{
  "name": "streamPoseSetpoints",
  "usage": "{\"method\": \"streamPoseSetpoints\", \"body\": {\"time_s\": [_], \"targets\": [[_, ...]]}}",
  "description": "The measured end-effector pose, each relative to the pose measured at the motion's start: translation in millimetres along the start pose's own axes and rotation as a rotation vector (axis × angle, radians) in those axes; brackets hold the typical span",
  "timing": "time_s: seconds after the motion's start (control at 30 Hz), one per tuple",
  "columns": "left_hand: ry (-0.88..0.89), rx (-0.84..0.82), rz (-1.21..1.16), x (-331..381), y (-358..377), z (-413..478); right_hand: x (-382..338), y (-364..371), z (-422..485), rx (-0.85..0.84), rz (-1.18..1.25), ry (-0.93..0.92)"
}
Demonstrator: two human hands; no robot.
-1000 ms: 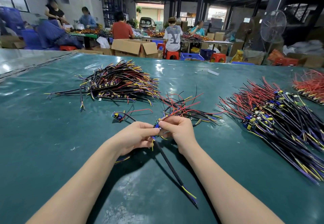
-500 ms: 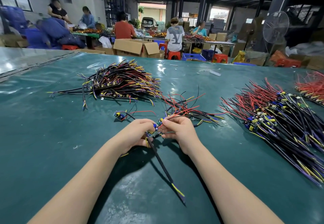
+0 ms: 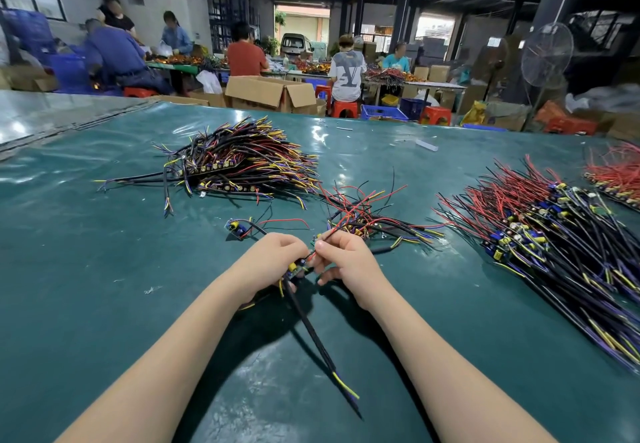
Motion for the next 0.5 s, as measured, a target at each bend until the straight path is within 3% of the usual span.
{"method": "streamPoseSetpoints", "body": {"time_s": [0.13, 0.27, 0.5], "targets": [[-0.122, 0.080, -0.295, -5.3, -0.7, -0.9, -4.8, -2.4, -0.8, 0.082, 0.021, -0.085], [-0.216, 0.056, -0.302, -9.4, -0.2, -2.9, -6.0, -0.2, -1.4, 0.096, 0.002, -0.133], [-0.121, 0.085, -0.235, -4.6, -2.2, -1.6, -7.6, -9.4, -2.8, 0.177, 0.029, -0.165]]}}
Point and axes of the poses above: each hand's wrist, its own z-axis towards the middle knuckle, its own y-axis out of the palm, x = y × z, the point moved 7 cm from there along z, towards the middle knuckle, and after that the axes turned 12 degrees about y, right-handed, at the moved point
